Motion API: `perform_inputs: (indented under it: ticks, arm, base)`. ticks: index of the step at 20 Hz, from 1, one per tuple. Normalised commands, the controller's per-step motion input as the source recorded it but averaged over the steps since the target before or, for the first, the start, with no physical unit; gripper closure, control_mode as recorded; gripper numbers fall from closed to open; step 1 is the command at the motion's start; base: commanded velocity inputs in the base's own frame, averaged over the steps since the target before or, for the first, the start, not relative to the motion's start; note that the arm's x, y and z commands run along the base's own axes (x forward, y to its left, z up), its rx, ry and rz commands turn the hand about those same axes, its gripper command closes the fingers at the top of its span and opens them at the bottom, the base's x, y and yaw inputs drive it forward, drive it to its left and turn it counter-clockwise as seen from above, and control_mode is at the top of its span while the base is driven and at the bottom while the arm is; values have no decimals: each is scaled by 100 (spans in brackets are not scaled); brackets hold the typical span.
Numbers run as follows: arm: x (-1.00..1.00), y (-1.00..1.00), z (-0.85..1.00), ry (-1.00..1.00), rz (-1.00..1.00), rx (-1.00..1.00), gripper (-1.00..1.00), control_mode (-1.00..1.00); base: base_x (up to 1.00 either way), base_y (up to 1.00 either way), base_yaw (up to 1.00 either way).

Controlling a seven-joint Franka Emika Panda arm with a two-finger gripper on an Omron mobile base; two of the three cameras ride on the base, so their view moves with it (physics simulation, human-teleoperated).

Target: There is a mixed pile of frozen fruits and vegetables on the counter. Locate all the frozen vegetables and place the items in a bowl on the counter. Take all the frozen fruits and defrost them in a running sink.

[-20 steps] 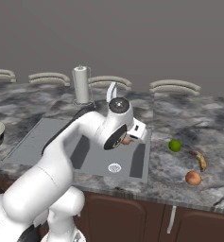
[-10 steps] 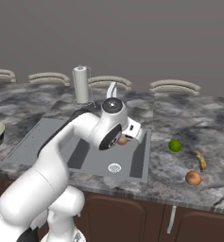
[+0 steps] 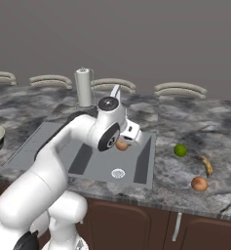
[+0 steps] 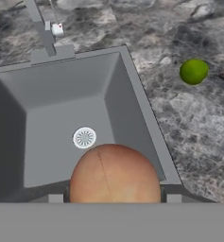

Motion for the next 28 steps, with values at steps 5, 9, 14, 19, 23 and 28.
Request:
perform_inputs:
  ticks: [5, 9, 14, 19, 23, 28]
  arm:
    - [0, 17, -3, 3, 0, 0, 100, -100]
    - [0, 16, -9, 0, 0, 0, 100, -100]
    - [0, 16, -15, 0, 0, 0, 100, -100]
    - [0, 14, -15, 0, 0, 0, 100, -100]
    - [0, 10, -11, 0, 0, 0, 100, -100]
    - [0, 10, -16, 0, 0, 0, 100, -100]
  base:
    - [0, 0, 0]
    - [0, 0, 0]
    - [0, 0, 0]
    - [0, 0, 0]
    - [0, 0, 0]
    - [0, 0, 0]
